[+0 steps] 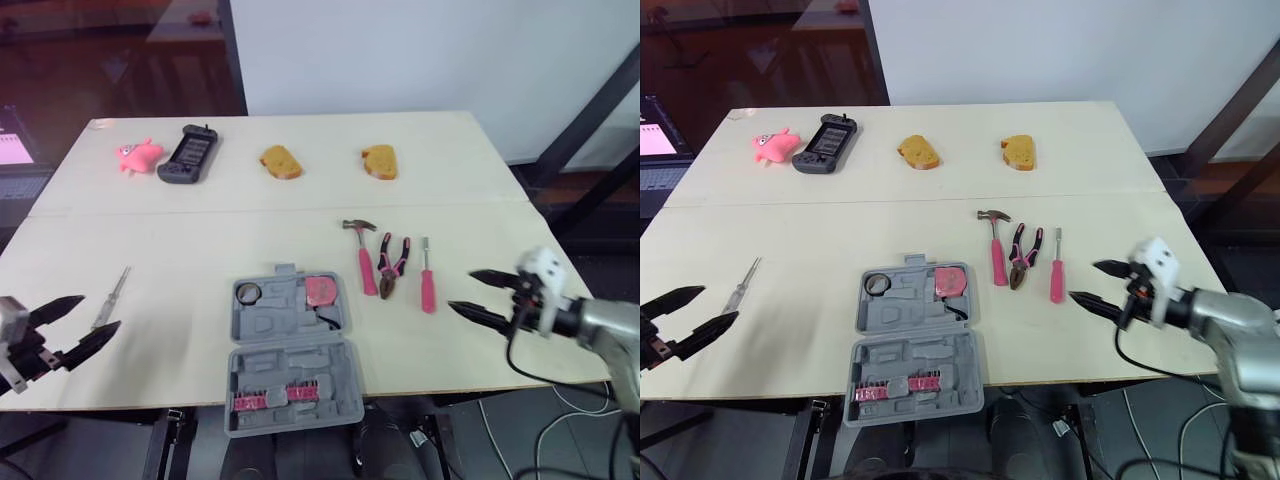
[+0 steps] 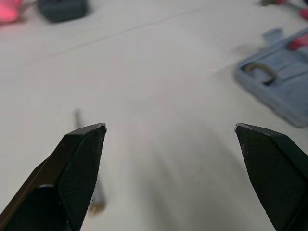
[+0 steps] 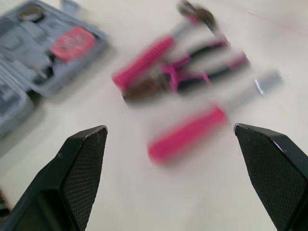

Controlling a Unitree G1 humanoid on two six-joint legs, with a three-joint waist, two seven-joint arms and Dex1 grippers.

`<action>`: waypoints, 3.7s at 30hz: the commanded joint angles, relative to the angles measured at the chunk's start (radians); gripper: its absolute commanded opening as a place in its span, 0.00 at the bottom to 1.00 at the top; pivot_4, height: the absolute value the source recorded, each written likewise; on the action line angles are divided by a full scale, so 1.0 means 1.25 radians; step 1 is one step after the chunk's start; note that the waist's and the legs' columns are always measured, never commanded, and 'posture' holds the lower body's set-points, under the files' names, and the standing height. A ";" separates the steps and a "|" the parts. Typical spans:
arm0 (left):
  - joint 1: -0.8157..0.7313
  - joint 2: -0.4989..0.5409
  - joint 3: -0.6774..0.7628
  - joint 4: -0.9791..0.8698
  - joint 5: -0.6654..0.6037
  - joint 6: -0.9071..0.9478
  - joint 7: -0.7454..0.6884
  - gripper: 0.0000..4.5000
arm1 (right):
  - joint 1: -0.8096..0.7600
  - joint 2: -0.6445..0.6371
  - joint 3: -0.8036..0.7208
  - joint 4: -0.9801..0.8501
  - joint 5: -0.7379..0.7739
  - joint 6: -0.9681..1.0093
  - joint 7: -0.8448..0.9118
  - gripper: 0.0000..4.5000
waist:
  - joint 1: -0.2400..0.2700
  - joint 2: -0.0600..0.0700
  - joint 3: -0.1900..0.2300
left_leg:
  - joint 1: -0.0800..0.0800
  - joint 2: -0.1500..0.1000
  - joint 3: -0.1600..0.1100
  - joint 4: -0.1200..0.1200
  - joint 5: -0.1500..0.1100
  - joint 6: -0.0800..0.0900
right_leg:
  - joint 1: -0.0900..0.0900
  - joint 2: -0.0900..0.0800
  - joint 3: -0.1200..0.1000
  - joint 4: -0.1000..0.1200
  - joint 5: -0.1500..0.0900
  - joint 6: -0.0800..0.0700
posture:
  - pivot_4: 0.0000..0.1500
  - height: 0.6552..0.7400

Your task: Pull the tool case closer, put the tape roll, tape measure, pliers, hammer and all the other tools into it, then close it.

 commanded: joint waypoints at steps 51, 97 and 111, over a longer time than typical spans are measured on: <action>-0.463 0.168 -0.475 -0.343 -0.003 0.212 -0.191 1.00 | -0.091 0.355 0.348 -0.358 -0.140 0.254 -0.689 0.99 | 0.002 -0.001 0.000 | -0.002 0.000 0.000 0.000 0.000 0.000 | -0.002 0.001 0.001 0.001 0.001 0.000 | 1.00 0.81; -0.313 0.178 -0.387 -0.440 -0.011 0.230 -0.121 1.00 | -0.257 0.514 0.279 -0.016 -0.225 0.247 -0.807 0.48 | -0.013 -0.001 0.000 | -0.002 0.000 0.000 -0.001 0.000 0.000 | -0.004 0.001 0.001 0.002 0.001 0.000 | 1.00 0.81; -0.317 0.165 -0.405 -0.441 -0.005 0.224 -0.108 1.00 | -0.274 0.491 0.294 0.012 -0.221 0.203 -0.770 0.48 | -0.014 -0.001 0.000 | -0.003 0.000 0.000 -0.001 0.000 0.000 | -0.003 0.001 0.001 0.002 0.001 0.000 | 1.00 0.81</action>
